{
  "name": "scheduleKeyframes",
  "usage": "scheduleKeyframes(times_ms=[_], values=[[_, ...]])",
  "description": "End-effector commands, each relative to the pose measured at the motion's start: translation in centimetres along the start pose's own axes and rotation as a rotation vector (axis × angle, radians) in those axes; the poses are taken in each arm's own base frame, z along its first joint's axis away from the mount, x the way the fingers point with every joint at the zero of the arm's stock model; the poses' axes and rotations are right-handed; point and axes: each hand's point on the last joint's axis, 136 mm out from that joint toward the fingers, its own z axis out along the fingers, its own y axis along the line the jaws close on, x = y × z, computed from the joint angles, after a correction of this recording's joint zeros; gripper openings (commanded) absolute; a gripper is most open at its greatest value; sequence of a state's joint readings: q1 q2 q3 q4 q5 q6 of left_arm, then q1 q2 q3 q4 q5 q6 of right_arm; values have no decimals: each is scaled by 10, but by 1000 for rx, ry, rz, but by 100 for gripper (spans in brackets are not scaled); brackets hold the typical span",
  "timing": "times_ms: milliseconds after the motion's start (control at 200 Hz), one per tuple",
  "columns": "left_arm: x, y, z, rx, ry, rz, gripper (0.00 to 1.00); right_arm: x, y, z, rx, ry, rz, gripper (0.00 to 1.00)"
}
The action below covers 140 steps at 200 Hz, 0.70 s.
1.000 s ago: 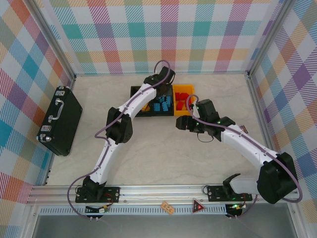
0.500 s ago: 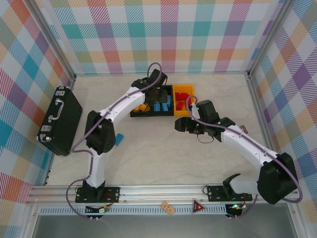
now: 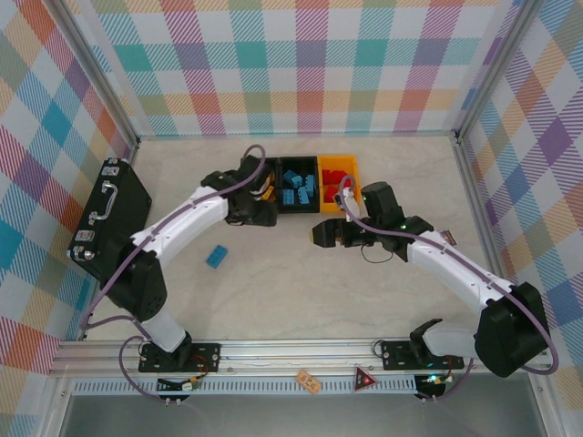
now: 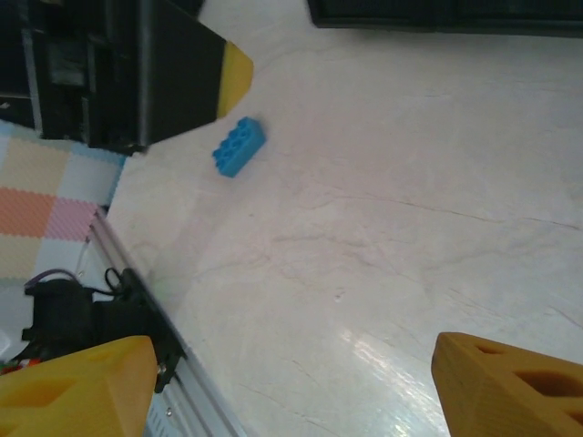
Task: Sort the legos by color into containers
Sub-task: Pick up the lego from the middle-left of the table.
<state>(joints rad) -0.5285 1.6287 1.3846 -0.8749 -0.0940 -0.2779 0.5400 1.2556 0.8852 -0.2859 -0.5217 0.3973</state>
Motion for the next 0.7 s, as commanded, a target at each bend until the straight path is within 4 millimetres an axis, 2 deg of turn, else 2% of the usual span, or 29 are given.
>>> scheduleKeyframes(times_ms=[0, 170, 435, 695], values=[[27, 33, -5, -68, 68, -5, 77, 5, 29, 10, -112, 25, -104, 80], [51, 68, 7, -160, 150, -38, 85, 12, 35, 24, -134, 60, -110, 80], [75, 94, 45, -217, 298, -62, 88, 20, 35, 31, -139, 86, -106, 79], [91, 107, 75, -222, 405, -90, 88, 26, 32, 32, -132, 97, -97, 79]])
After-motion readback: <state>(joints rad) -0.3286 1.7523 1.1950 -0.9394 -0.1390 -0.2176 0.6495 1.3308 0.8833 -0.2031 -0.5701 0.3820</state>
